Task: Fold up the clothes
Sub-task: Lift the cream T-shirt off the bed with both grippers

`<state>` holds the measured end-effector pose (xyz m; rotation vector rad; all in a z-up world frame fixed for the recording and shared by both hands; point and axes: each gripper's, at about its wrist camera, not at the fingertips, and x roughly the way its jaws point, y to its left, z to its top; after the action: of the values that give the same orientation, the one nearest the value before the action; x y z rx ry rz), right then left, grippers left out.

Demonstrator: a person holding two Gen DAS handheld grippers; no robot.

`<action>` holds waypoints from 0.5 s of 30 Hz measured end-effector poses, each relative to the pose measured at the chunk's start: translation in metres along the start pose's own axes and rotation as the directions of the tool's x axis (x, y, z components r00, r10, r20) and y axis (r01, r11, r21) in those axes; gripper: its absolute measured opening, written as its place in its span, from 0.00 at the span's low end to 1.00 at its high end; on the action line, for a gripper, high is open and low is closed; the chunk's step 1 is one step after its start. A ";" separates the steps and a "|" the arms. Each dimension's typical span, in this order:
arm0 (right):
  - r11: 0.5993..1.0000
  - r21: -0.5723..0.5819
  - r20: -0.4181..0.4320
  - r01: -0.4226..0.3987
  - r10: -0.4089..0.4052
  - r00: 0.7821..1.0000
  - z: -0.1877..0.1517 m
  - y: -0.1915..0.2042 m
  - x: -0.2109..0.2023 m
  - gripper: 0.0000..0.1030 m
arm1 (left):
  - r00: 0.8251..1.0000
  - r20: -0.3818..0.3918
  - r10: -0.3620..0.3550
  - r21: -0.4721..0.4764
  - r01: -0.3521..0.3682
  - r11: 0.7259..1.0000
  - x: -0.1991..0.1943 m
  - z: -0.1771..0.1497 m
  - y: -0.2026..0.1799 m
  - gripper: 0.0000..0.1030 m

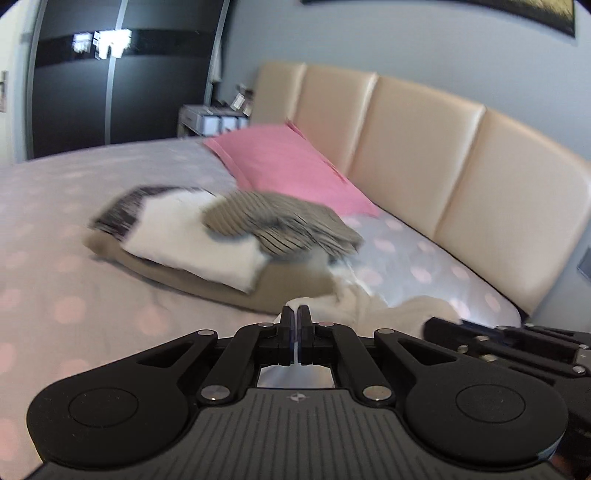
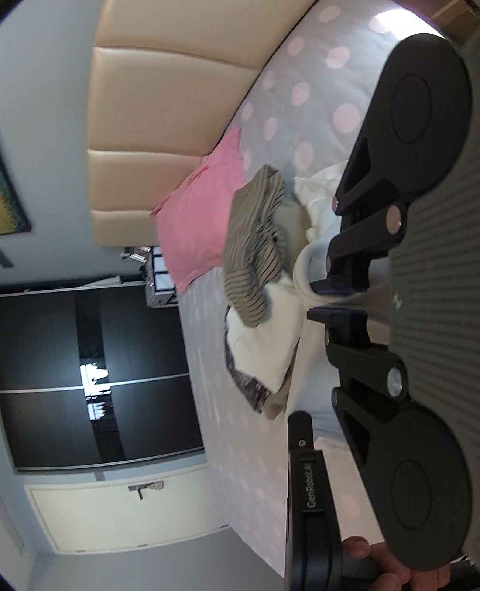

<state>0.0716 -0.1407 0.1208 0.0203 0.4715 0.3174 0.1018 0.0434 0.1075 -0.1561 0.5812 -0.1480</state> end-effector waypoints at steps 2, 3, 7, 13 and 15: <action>0.999 -0.026 0.041 -0.044 0.045 0.998 0.013 0.021 -0.015 0.08 | 0.997 0.049 0.057 -0.023 -0.056 0.998 -0.032 0.012 0.023 0.00; 0.997 -0.039 0.060 -0.066 0.069 0.996 0.019 0.032 -0.022 0.08 | 0.993 0.076 0.089 -0.034 -0.086 0.996 -0.050 0.017 0.034 0.00; 0.987 -0.075 0.133 -0.140 0.150 0.980 0.036 0.069 -0.048 0.08 | 0.958 0.183 0.220 -0.079 -0.209 0.975 -0.119 0.033 0.070 0.00; 0.965 -0.089 0.160 -0.247 0.259 0.953 0.053 0.111 -0.066 0.08 | 0.863 0.292 0.413 -0.155 -0.383 0.910 -0.206 0.048 0.115 0.00; 0.961 -0.109 0.142 -0.253 0.267 0.953 0.051 0.123 -0.062 0.08 | 0.836 0.276 0.474 -0.169 -0.444 0.880 -0.214 0.045 0.128 0.00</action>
<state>0.0058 -0.0396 0.2049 0.0200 0.2983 0.5921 -0.0379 0.2126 0.2348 -0.1271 0.2964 0.3733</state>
